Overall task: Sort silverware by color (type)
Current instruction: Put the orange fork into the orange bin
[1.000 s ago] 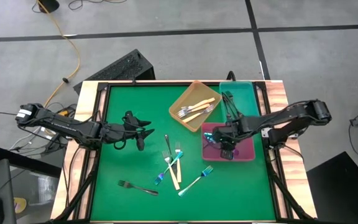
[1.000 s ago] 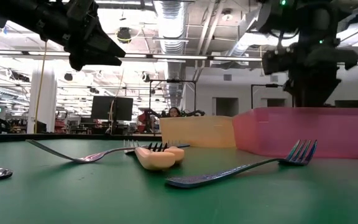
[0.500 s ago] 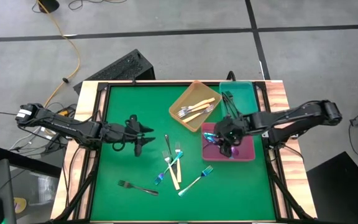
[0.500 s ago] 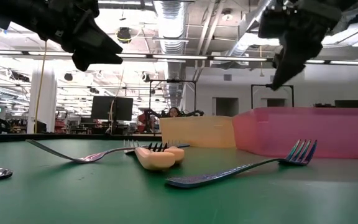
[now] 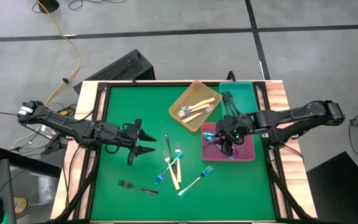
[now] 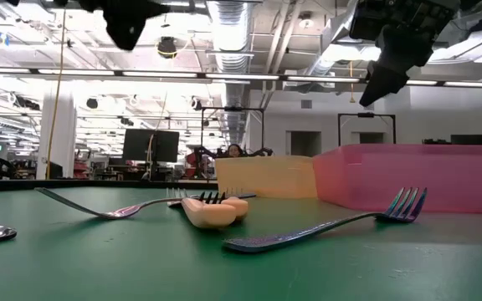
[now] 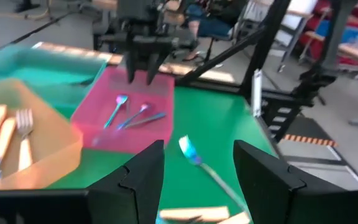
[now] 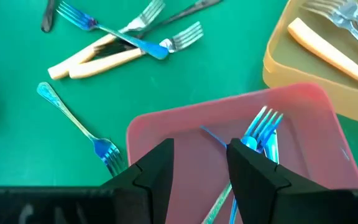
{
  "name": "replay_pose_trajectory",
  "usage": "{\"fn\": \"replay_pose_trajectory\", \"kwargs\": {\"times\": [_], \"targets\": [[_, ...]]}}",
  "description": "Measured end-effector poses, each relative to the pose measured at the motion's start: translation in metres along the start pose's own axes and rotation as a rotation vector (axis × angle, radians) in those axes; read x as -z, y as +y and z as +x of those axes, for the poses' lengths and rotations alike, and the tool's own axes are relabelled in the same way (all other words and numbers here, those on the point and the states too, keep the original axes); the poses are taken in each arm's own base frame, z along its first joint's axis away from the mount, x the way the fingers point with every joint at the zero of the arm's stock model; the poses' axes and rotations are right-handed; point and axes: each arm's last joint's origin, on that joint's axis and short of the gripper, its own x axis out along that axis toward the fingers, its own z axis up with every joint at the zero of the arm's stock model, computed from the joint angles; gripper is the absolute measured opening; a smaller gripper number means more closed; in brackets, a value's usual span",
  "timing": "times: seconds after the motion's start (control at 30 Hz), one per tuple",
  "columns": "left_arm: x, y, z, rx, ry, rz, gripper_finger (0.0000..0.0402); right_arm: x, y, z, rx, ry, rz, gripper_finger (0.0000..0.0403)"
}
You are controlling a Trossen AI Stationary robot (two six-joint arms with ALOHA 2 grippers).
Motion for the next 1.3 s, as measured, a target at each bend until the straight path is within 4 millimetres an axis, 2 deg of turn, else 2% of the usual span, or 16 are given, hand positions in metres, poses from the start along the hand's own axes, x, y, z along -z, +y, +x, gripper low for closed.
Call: {"fn": "replay_pose_trajectory", "kwargs": {"times": [0.2,0.33,0.5,0.6,0.73,0.9,1.07,1.17,1.3], "targets": [[-0.008,-0.014,-0.003,0.06,-0.022,0.062,0.0176,-0.003,0.01,0.0,-0.044,-0.05,-0.026,0.0171],[-0.005,-0.02,-0.004,0.059,-0.009,0.119,0.0176,-0.003,0.02,-0.001,-0.083,-0.076,-0.055,0.0171],[0.004,-0.026,0.008,0.057,0.031,0.153,0.0176,0.001,0.029,-0.002,-0.114,-0.074,-0.086,0.0171],[0.008,-0.03,0.024,0.076,0.11,0.131,0.0176,0.001,0.032,-0.003,-0.125,-0.082,-0.094,0.0171],[0.003,-0.04,0.052,0.072,0.258,0.173,0.0176,-0.001,0.034,-0.003,-0.136,-0.103,-0.094,0.0171],[-0.007,-0.051,0.09,0.056,0.473,0.372,0.0176,-0.001,0.034,-0.003,-0.14,-0.107,-0.071,0.0171],[-0.014,-0.062,0.125,0.186,0.492,0.583,0.0176,-0.001,0.034,-0.003,-0.141,-0.106,-0.058,0.0171],[-0.016,-0.056,0.142,0.277,0.499,0.594,0.0176,-0.001,0.034,-0.003,-0.141,-0.106,-0.058,0.0171],[-0.008,-0.034,0.156,0.3,0.549,0.569,0.0176,-0.002,0.034,-0.003,-0.141,-0.107,-0.058,0.0171]]}}
